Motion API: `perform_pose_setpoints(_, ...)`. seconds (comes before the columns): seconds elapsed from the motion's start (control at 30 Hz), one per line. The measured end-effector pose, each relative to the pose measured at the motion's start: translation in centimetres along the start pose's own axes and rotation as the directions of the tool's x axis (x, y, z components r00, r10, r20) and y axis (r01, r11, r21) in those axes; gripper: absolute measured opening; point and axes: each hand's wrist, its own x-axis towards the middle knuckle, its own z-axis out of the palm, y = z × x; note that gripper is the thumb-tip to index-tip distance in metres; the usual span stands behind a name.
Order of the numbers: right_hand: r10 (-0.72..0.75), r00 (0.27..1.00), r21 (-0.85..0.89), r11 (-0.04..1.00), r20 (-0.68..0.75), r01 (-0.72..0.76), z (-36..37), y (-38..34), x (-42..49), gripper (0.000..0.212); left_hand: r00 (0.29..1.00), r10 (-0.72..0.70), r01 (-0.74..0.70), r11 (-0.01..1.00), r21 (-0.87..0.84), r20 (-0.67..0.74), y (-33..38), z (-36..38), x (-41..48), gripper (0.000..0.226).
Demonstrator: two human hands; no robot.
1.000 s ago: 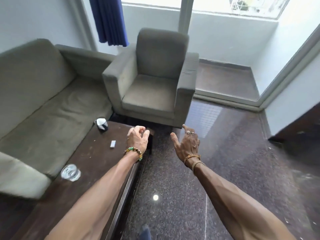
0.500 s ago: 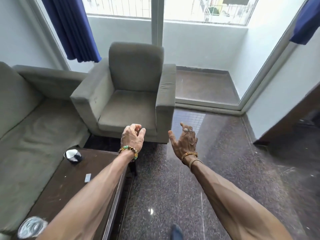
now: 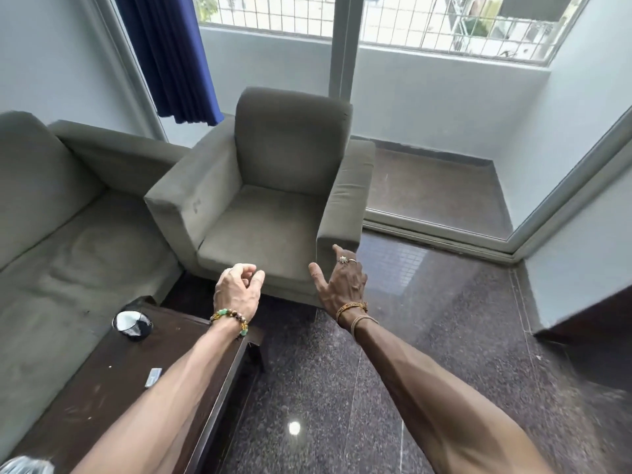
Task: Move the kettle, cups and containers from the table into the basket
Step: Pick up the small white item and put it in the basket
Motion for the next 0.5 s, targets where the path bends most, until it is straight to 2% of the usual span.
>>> perform_pose_setpoints(0.3, -0.1, 0.968, -0.051, 0.992, 0.23, 0.115, 9.1, -6.6, 0.3, 0.069, 0.981, -0.181, 0.184, 0.982, 0.035, -0.064, -8.6, -4.1, 4.2, 0.02)
perform_pose_setpoints(0.5, -0.205, 0.92, 0.015, 0.977, 0.334, 0.212, 15.6, -14.0, 0.6, 0.066, 0.945, -0.292, 0.291, 0.956, -0.025, -0.146, -13.7, -10.6, 7.4, 0.019)
